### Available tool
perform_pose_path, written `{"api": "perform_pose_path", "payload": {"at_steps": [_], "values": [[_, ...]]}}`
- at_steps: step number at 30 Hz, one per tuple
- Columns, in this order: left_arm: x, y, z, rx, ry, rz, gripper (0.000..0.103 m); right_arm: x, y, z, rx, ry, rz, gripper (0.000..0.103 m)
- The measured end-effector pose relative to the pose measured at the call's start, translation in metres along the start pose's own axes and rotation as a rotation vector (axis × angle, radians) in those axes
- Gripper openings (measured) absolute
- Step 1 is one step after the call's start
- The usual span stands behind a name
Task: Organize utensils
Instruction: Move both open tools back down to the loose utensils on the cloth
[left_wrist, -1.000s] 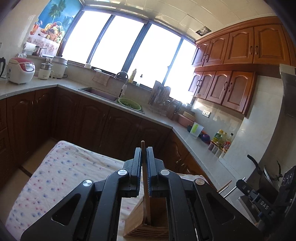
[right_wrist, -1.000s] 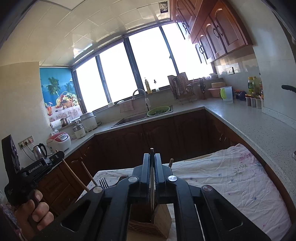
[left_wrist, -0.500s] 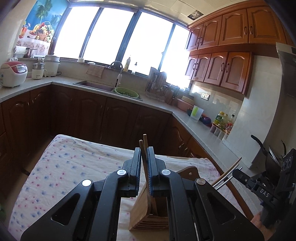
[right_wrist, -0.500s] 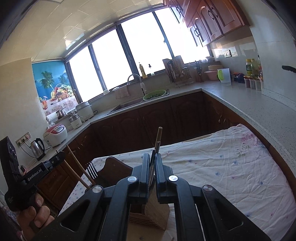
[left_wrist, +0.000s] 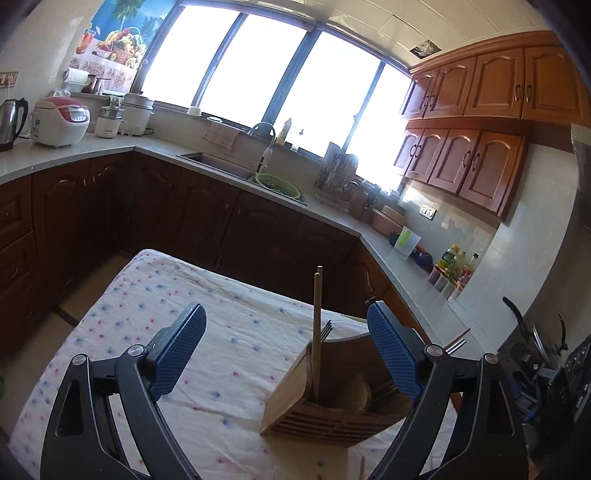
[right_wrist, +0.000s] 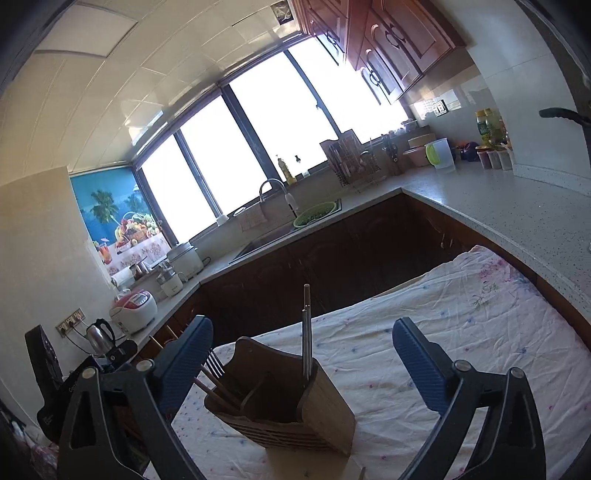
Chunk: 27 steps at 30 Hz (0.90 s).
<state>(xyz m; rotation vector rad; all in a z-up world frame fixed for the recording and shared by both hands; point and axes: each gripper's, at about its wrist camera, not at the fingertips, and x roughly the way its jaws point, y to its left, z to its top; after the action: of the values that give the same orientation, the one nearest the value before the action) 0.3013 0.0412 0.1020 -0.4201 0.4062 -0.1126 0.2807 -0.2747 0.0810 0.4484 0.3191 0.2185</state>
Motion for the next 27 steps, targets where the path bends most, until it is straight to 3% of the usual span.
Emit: {"api": "perform_pose_path", "payload": {"at_steps": [5, 13, 21, 27], "values": [[-0.032, 0.011, -0.025, -0.011, 0.034, 0.002, 0.096, -0.036, -0.010, -0.007, 0.033, 0.012, 0.003, 0.103], [-0.068, 0.018, -0.086, 0.019, 0.160, 0.021, 0.096, -0.101, -0.033, -0.048, 0.021, 0.036, -0.085, 0.103], [-0.085, 0.016, -0.139, 0.047, 0.256, 0.045, 0.096, -0.149, -0.063, -0.097, 0.043, 0.085, -0.180, 0.103], [-0.074, 0.009, -0.172, 0.091, 0.367, 0.062, 0.096, -0.155, -0.081, -0.130, 0.055, 0.170, -0.219, 0.103]]}}
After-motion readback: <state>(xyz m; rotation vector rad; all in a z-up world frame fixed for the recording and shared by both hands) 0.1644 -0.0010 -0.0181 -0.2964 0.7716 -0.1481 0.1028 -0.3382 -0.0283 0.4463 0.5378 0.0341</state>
